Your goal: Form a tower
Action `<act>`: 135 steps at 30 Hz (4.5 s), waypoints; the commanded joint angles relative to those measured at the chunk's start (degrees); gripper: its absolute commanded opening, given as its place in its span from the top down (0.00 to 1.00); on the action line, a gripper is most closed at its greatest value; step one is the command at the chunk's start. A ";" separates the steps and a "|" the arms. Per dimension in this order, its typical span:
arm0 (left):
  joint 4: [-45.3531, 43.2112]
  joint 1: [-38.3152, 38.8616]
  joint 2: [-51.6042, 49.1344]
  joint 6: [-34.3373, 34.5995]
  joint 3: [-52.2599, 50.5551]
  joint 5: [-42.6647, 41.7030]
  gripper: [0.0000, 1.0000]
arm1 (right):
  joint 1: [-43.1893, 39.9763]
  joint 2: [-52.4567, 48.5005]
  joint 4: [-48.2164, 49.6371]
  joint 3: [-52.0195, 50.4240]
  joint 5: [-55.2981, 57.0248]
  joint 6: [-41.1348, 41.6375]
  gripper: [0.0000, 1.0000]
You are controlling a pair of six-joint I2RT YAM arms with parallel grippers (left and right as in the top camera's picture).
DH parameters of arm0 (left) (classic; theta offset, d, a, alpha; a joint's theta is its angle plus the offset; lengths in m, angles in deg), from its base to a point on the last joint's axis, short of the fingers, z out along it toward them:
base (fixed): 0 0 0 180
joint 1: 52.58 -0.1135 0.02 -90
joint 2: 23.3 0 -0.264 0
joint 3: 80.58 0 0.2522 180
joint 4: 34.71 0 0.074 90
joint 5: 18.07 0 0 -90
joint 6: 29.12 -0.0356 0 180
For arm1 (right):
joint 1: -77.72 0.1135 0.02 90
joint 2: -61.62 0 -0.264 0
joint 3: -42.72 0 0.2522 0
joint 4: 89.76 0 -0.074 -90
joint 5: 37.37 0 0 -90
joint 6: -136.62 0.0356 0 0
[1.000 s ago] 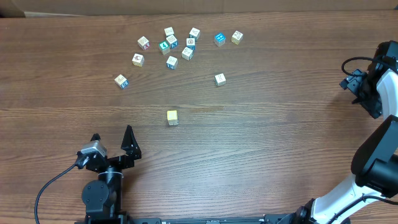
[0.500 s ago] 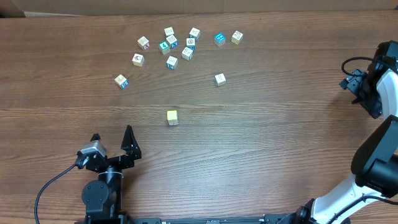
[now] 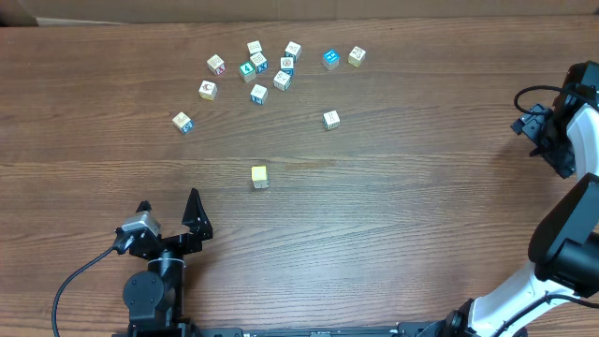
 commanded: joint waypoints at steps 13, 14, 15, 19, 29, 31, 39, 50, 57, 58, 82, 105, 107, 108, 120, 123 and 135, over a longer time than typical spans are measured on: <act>-0.13 0.17 0.44 0.39 -0.20 -0.28 0.00 | -0.22 1.53 0.24 1.09 -0.07 -0.22 0.00; -0.11 0.17 0.44 0.37 -0.20 -0.28 0.01 | -0.22 1.53 0.24 1.09 -0.07 -0.24 0.00; -0.13 0.17 0.44 0.37 -0.20 -0.28 0.01 | -0.22 1.53 0.24 1.09 -0.07 -0.24 0.00; -0.13 0.17 0.44 0.37 -0.20 -0.31 0.00 | -0.22 1.53 0.24 1.09 -0.07 -0.22 0.00; -0.11 0.17 0.44 0.37 -0.20 -0.28 0.00 | -0.22 1.53 0.24 1.09 -0.07 -0.22 0.00; -0.11 0.17 0.44 0.37 -0.20 -0.33 0.00 | -0.22 1.53 0.24 1.09 -0.07 -0.22 0.00; -1.60 0.02 0.44 -0.74 -0.17 -2.58 0.01 | -0.22 1.53 0.24 1.09 -0.07 -0.24 0.00; -3.30 0.00 0.35 -6.56 10.19 -9.51 0.01 | -0.22 1.53 0.24 1.09 -0.07 -0.22 0.00; 1.42 0.00 -6.38 -8.15 29.99 -11.21 0.00 | -0.22 1.53 0.24 1.09 -0.07 -0.22 0.00; 2.10 0.00 -8.46 -9.07 33.33 -12.33 0.00 | -0.22 1.53 0.24 1.09 -0.07 -0.24 0.00; 41.90 0.00 -90.58 -19.78 137.20 -19.98 0.00 | -0.22 1.53 0.24 1.09 -0.07 -0.24 0.00; 53.24 4.52 -124.52 -17.03 140.21 -20.63 0.00 | -0.22 1.53 0.24 1.09 -0.07 -0.24 0.00; 54.75 4.57 -126.68 -16.98 140.21 -20.63 0.01 | -0.22 1.53 0.24 1.09 -0.07 -0.22 0.00; 55.36 4.57 -127.67 -16.74 140.21 -20.63 0.00 | -0.22 1.53 0.24 1.09 -0.07 -0.22 0.00; 65.33 5.44 -136.87 -15.69 140.21 -7.23 0.41 | -0.22 1.53 0.24 1.09 -0.07 -0.24 0.00; 66.53 5.42 -138.40 -15.69 140.15 -4.20 0.39 | -0.22 1.53 0.24 1.09 -0.07 -0.22 0.00; 63.80 5.27 -142.40 -20.65 140.15 -2.47 0.39 | -0.22 1.53 0.24 1.09 -0.07 -0.24 0.00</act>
